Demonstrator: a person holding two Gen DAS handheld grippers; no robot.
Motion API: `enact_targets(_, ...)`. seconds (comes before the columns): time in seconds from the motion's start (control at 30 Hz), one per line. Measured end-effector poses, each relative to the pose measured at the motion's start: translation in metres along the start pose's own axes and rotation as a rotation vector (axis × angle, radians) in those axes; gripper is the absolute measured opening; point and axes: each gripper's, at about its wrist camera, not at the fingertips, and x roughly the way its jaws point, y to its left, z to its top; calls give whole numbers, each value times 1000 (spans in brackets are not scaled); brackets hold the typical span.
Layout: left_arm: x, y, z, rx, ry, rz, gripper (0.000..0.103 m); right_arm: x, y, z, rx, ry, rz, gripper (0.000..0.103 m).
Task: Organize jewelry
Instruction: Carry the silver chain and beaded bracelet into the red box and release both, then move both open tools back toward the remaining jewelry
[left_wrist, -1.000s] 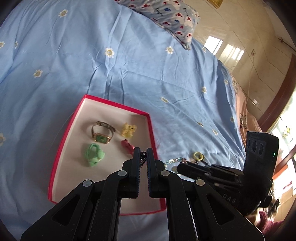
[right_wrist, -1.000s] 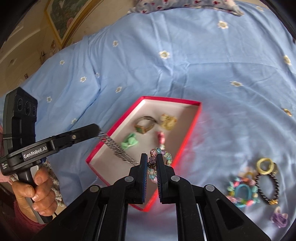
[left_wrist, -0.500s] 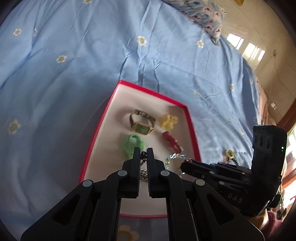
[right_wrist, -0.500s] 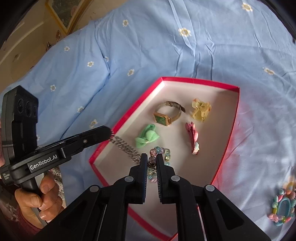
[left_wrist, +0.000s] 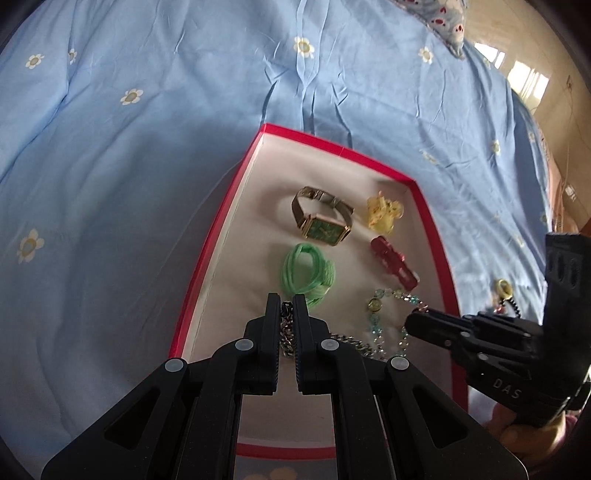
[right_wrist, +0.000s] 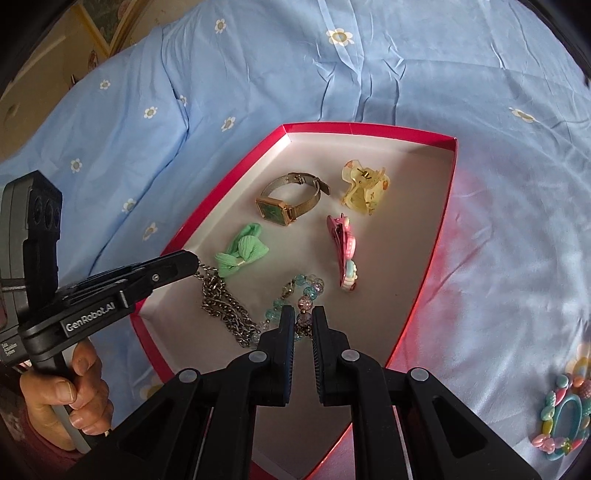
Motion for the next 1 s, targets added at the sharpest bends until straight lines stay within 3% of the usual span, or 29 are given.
enact_targets(0.43,8,2,-3,-10,28,23,7,4,0,0,2,10,-6,12)
enact_targets(0.57,3,2,-2,-20,17,26,25,2,0,-1,7,6,-3,15)
enact_targets(0.77,-8,0,-1,-25,-6,24,30,-5,-1,0,16,-12,-3,28)
enact_targets(1.0,-25,-8,-6,-32,-30,6,35,-35,-3,-4,29,-71,10,30)
